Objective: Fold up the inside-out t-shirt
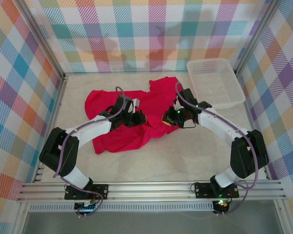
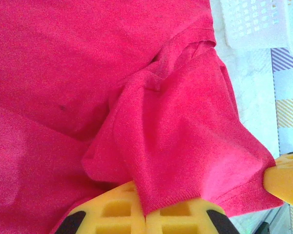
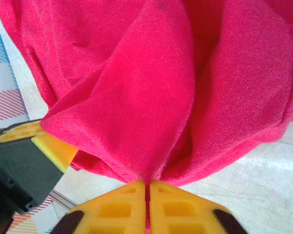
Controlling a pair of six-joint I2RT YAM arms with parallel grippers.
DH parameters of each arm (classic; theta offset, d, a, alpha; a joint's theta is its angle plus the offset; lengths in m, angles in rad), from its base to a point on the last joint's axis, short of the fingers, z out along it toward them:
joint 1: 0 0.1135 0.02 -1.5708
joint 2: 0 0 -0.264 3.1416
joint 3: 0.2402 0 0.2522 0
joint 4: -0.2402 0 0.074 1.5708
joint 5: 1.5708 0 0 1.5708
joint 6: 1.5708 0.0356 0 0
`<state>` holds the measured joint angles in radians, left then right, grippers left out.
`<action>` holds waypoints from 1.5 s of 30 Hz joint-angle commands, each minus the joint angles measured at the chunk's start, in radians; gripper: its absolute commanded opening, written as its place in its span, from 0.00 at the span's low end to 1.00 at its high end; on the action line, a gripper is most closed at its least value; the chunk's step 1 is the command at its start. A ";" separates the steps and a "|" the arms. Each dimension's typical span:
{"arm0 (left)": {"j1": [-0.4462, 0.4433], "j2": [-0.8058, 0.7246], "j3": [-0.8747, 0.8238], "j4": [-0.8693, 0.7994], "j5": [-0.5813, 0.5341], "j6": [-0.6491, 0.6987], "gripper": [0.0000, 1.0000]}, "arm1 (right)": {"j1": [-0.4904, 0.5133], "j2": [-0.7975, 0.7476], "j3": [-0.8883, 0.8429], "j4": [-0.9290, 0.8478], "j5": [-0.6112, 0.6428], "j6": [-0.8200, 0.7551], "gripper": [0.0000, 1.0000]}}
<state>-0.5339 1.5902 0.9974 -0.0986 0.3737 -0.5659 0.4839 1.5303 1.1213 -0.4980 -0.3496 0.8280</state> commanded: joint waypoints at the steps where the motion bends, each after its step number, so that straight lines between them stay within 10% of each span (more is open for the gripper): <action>1: 0.009 0.007 -0.008 0.005 0.005 -0.010 0.00 | -0.004 -0.005 0.026 -0.005 -0.008 -0.019 0.00; 7: 0.006 -0.013 -0.014 -0.007 -0.020 -0.005 0.23 | -0.004 -0.139 0.207 -0.054 -0.051 0.011 0.00; 29: -0.130 -0.175 -0.083 0.040 -0.035 -0.015 0.31 | -0.053 -0.105 0.178 -0.055 -0.063 -0.001 0.00; 45: -0.244 0.163 0.052 0.191 -0.275 -0.283 0.65 | -0.054 -0.140 0.147 -0.039 -0.071 0.010 0.00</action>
<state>-0.7765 1.7344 1.0019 0.0090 0.1787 -0.7467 0.4313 1.4220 1.2884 -0.5579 -0.3996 0.8303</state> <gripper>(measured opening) 0.647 0.067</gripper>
